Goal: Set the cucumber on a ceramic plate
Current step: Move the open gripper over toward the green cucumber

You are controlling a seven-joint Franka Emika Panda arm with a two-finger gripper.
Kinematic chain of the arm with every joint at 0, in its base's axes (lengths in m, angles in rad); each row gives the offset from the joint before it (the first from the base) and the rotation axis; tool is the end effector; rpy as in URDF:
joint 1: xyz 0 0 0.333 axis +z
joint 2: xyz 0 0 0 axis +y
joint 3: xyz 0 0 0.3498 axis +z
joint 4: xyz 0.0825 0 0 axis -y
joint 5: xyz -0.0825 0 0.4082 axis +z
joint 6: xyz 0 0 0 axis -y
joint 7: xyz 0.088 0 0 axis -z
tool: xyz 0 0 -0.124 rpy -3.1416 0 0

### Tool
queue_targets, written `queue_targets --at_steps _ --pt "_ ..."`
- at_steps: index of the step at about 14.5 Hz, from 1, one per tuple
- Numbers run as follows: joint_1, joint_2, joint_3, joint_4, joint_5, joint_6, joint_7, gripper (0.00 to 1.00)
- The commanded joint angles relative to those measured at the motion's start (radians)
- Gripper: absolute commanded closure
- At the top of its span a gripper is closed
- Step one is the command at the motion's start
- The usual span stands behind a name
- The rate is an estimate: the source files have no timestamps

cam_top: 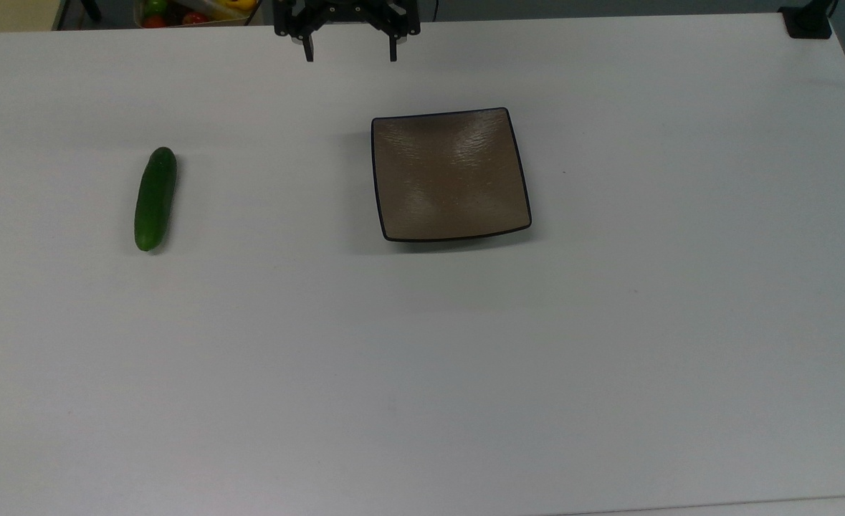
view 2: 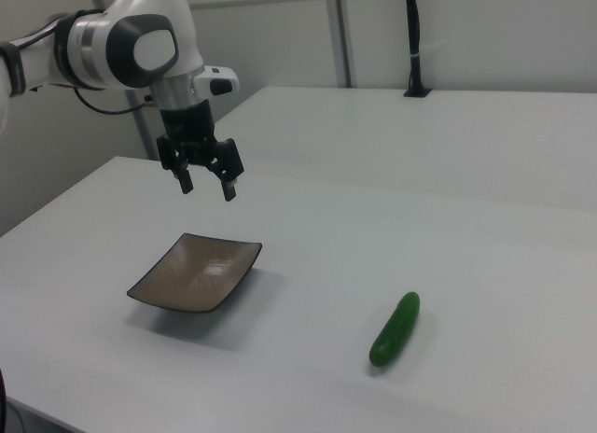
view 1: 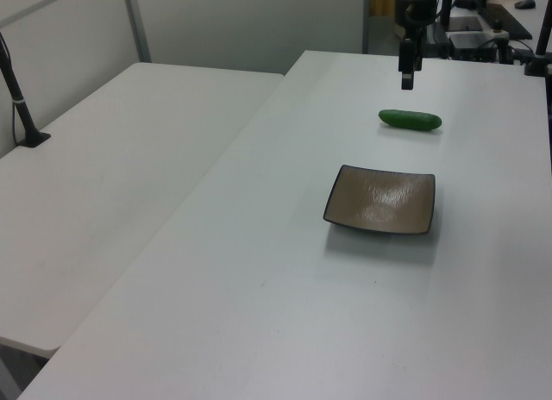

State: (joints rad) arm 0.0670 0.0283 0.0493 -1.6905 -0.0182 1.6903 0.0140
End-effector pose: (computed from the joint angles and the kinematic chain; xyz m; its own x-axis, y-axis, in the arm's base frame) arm 0.5890 0.0664 0.5753 0.9941 0.1043 -0.0282 0.1048 -0.9944 0.0170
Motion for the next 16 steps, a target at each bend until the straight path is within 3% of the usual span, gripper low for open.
queue_targets --at_steps 1,16 --pt "-0.038 -0.031 0.003 -0.015 -0.016 0.038 -0.009 0.0" --pt "-0.182 0.021 -0.019 -0.055 -0.045 0.163 -0.095 0.0"
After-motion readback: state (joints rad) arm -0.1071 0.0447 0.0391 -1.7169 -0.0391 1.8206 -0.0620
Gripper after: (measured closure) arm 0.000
